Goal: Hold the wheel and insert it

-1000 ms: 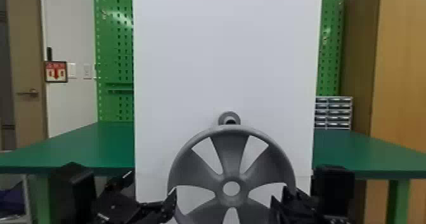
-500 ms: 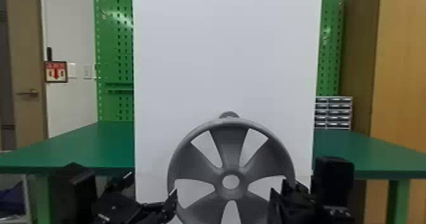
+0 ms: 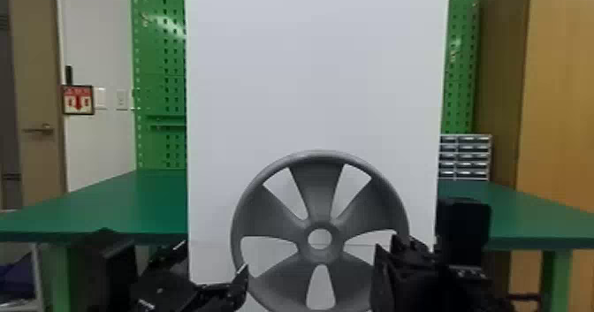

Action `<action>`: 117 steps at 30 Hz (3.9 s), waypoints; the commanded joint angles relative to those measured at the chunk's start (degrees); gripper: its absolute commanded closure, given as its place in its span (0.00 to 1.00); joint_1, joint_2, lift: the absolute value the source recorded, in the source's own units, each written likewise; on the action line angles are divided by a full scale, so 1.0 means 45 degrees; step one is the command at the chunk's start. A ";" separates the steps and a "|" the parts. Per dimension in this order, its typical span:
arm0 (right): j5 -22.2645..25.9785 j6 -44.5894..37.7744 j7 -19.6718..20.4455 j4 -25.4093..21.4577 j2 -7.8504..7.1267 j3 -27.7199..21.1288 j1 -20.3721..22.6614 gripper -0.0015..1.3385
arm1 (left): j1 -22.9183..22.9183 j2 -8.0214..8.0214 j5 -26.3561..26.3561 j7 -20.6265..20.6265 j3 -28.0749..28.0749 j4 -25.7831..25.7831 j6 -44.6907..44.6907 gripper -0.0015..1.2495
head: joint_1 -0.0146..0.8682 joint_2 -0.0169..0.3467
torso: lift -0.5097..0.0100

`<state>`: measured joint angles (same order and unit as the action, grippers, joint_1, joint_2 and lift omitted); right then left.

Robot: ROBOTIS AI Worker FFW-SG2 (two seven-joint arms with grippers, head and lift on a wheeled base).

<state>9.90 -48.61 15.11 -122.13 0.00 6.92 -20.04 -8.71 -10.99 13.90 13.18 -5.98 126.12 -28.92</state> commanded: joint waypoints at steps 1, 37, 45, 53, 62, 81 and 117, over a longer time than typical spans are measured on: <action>0.0026 -0.0350 0.0001 -0.0086 0.0011 0.0005 -0.0254 0.88 | 0.0003 0.0000 -0.0004 0.0001 0.0000 0.0000 0.0000 0.08 | 0.13 0.09 | 0.13; 0.0319 -0.2030 0.0001 -0.0184 0.0011 -0.0131 -0.1875 0.88 | 0.0022 0.0000 -0.0062 -0.0057 -0.0098 -0.0078 0.0000 0.08 | 0.13 0.09 | 0.13; 0.0319 -0.2343 0.0001 -0.0203 0.0011 -0.0190 -0.2226 0.88 | 0.0022 0.0000 -0.0062 -0.0057 -0.0098 -0.0078 0.0000 0.08 | 0.13 0.09 | 0.13; 0.0319 -0.2518 0.0001 -0.0203 0.0011 -0.0287 -0.2480 0.88 | 0.0042 0.0000 -0.0062 -0.0057 -0.0098 -0.0078 0.0000 0.08 | 0.13 0.09 | 0.13; 0.0319 -0.2558 0.0001 -0.0203 0.0011 -0.0366 -0.2851 0.88 | 0.0042 0.0000 -0.0082 -0.0057 -0.0098 -0.0078 0.0000 0.08 | 0.13 0.09 | 0.13; 0.0222 -0.3202 0.0001 -0.0125 0.0011 -0.0268 -0.3691 0.88 | 0.0042 0.0000 -0.0101 -0.0077 -0.0156 -0.0078 0.0000 0.08 | 0.13 0.09 | 0.13; 0.0046 -0.3222 0.0001 0.0051 0.0011 -0.0170 -0.3789 0.88 | 0.0081 0.0000 -0.0101 -0.0096 -0.0156 -0.0078 0.0000 0.08 | 0.13 0.09 | 0.13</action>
<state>10.12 -63.10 15.11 -121.96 0.00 6.07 -37.06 -8.37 -10.99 13.45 12.79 -6.68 125.77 -28.92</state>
